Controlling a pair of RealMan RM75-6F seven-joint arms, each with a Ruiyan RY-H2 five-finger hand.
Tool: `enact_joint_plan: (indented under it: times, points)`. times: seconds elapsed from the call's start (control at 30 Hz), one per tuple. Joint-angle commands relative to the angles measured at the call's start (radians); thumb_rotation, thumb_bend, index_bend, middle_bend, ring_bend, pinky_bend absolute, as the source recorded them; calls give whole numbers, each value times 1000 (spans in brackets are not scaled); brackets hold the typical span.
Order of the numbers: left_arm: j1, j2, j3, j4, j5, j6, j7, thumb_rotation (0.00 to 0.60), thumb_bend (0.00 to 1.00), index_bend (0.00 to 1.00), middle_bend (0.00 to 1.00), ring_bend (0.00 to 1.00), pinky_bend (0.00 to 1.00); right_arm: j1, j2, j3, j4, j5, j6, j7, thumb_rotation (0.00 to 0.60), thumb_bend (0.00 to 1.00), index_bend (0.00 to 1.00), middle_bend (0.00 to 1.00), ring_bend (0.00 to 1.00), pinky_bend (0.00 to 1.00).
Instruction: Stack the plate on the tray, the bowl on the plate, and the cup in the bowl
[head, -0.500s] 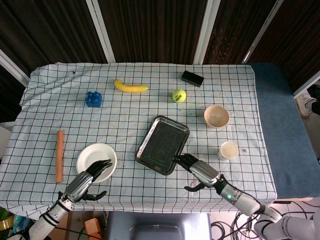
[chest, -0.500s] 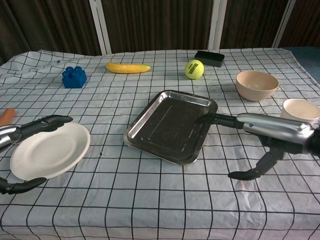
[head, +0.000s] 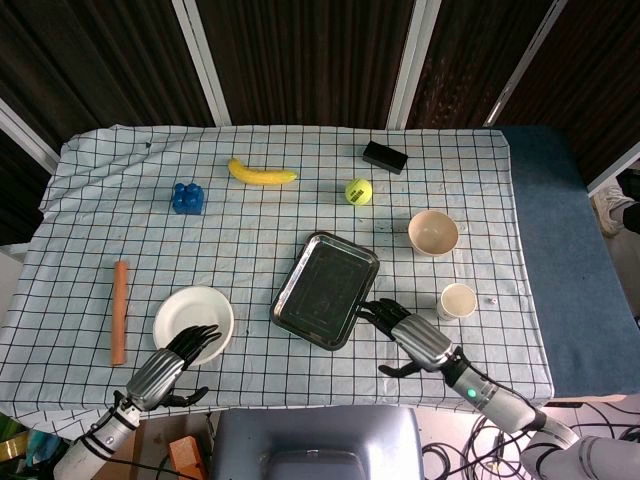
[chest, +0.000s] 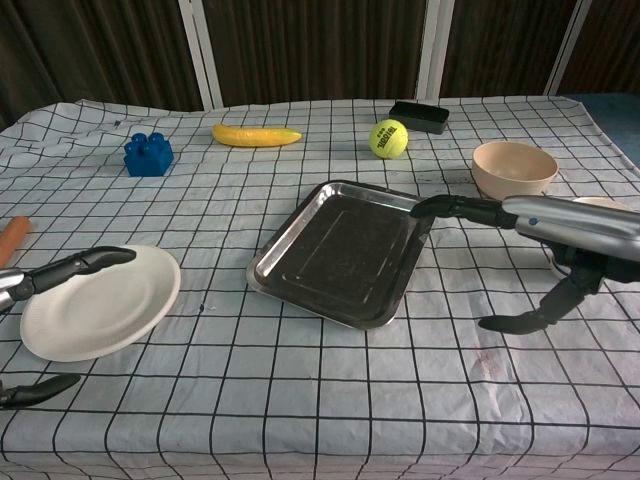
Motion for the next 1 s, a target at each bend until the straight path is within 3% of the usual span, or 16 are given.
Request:
enact_joint_plan:
  times: [0.03,0.23,0.5,0.7,1.0]
  points:
    - [61,7,36,1,-19,10,137,600,331,41,0,0,74,-63,77,-1,-50,15,98,-105,600,170,59,0,0,0]
    - [140,-52,16,69,-30,111,275,600,331,97,6,0,75,-226,211,-13,-134,101,274,-260,600,170,61,0,0,0]
    - [206,-203,-30,233,-52,191,418,600,328,226,88,28,114,-419,274,-23,-161,218,445,-312,600,169,50,0,0,0]
    - [224,-294,-59,329,-57,244,393,600,326,276,148,71,125,-449,270,-20,-153,195,463,-365,600,169,50,0,0,0]
    - [211,-369,-86,402,-90,206,373,600,317,336,162,78,128,-456,274,-3,-163,195,428,-376,600,169,36,0,0,0]
